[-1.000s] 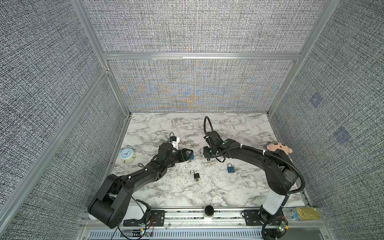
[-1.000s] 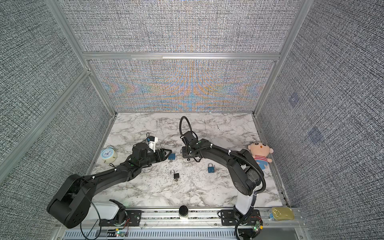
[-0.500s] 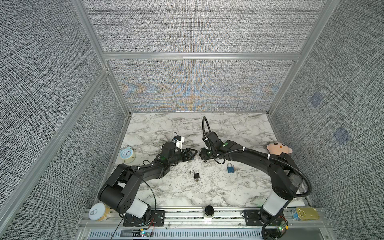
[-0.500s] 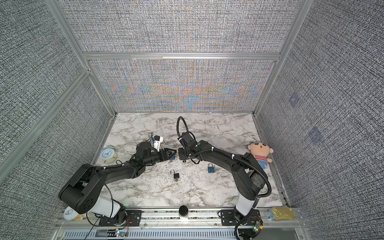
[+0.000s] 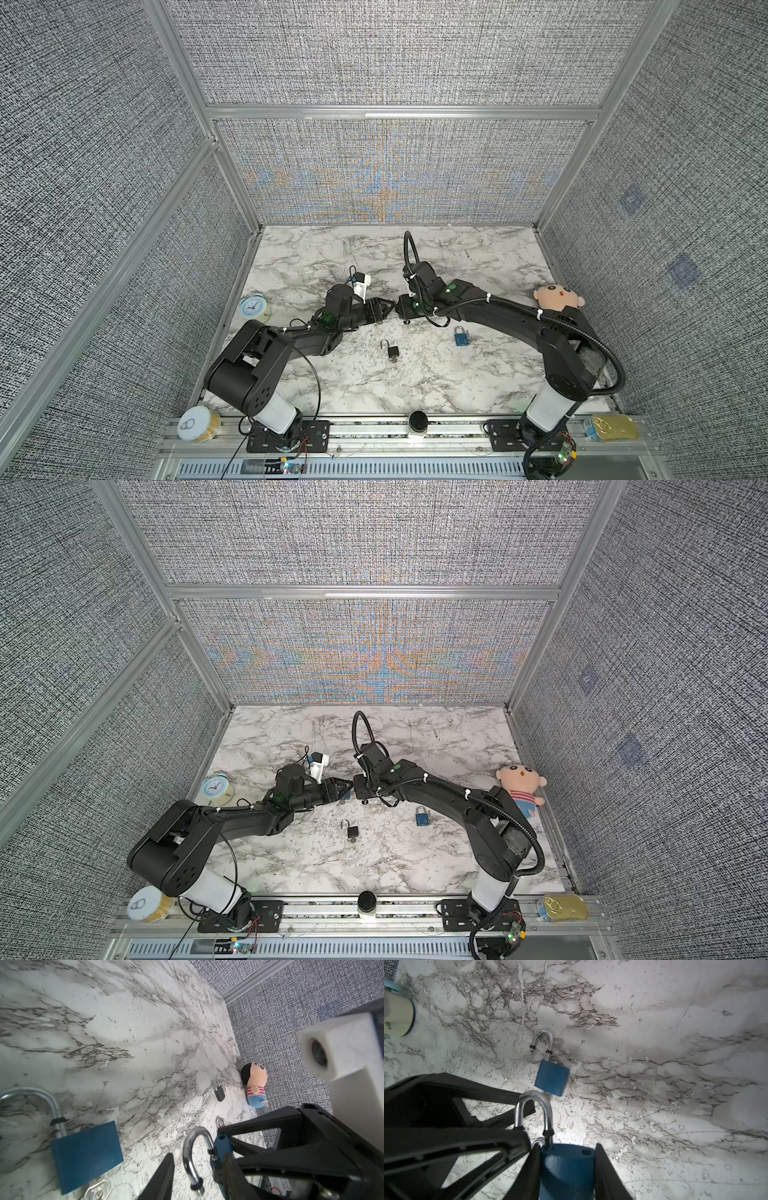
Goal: Lock with the key
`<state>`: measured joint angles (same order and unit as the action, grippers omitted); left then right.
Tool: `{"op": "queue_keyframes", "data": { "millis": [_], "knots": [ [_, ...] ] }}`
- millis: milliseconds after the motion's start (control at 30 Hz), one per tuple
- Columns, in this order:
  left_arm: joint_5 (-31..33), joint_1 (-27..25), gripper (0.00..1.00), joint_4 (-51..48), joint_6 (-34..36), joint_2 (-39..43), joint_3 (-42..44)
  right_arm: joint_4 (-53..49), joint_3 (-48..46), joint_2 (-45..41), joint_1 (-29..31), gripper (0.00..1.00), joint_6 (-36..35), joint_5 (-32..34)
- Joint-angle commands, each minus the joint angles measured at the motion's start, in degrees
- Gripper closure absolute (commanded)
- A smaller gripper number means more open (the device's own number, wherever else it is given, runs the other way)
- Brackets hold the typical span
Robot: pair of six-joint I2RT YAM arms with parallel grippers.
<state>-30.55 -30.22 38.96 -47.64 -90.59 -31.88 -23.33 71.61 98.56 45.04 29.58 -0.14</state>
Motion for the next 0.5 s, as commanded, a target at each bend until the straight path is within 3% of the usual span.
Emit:
{"op": "queue_keyframes", "data": {
  "millis": [0,267,333,433,467],
  "knots": [
    [-1.1,0.0,0.64,2.7,-0.3,-0.4,-0.5,0.9,0.6,-0.3,0.1,0.7,0.0,-0.1],
    [-1.6,0.0,0.75,3.1,-0.3,-1.2,-0.9,0.7,0.8,-0.5,0.1,0.7,0.0,-0.1],
    [-1.6,0.0,0.8,3.1,-0.3,-1.3,-0.9,0.8,0.8,-0.6,0.1,0.7,0.0,-0.4],
    [-1.9,0.0,1.0,3.3,-0.5,-1.6,-1.0,0.9,0.9,-0.7,0.1,0.7,-0.1,-0.8],
    [-2.0,0.0,1.0,3.3,-0.6,-1.9,-1.0,1.1,0.8,-0.9,0.1,0.71,-0.1,-1.0]
  ]
}}
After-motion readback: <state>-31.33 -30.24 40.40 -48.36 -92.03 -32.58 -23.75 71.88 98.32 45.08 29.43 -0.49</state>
